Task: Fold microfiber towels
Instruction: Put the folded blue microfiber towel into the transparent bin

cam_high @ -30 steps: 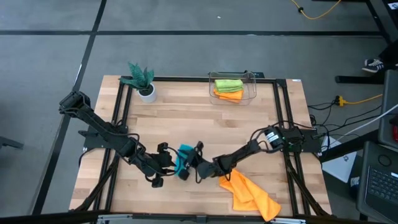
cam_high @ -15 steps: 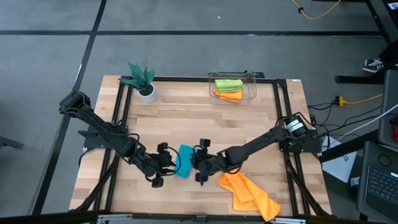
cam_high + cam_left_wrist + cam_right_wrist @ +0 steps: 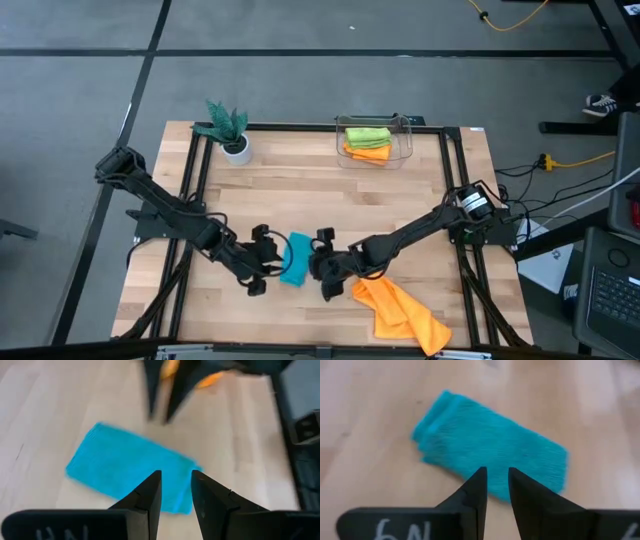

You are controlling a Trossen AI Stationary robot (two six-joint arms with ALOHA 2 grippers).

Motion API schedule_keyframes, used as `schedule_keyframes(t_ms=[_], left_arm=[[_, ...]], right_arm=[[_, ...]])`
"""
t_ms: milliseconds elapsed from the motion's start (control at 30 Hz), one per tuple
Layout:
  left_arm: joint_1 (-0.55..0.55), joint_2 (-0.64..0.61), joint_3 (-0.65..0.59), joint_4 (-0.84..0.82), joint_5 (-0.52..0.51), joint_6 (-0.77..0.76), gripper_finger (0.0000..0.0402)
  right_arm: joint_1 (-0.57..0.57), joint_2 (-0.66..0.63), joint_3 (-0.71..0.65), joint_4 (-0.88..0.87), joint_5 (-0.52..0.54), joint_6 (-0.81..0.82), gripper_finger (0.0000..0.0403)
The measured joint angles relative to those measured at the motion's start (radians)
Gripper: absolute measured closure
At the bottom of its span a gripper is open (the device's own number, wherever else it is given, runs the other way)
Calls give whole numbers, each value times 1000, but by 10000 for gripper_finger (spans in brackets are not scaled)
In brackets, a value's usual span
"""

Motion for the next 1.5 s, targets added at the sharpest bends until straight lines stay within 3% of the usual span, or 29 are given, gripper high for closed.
schedule_keyframes(t_ms=[100,233,400,533,633,733,1100,1500], left_arm=[[22,0,-32,4,14,-44,303],[47,0,-69,1,26,-108,303],[88,40,-89,4,60,-166,303],[107,98,-89,7,71,-168,303],[110,124,-89,7,73,-168,303],[121,155,-89,4,94,-168,303],[185,265,-87,67,119,-161,303],[186,269,-88,112,152,-160,303]], right_arm=[[-7,0,0,0,-68,-33,306],[-12,0,0,11,-129,-109,249],[-13,47,3,106,-143,-266,161],[-14,113,1,120,-101,-410,123],[-13,131,1,120,-5,-469,116],[-12,139,2,123,25,-514,118],[-50,198,6,228,17,-823,130],[-73,224,3,312,-15,-856,130]])
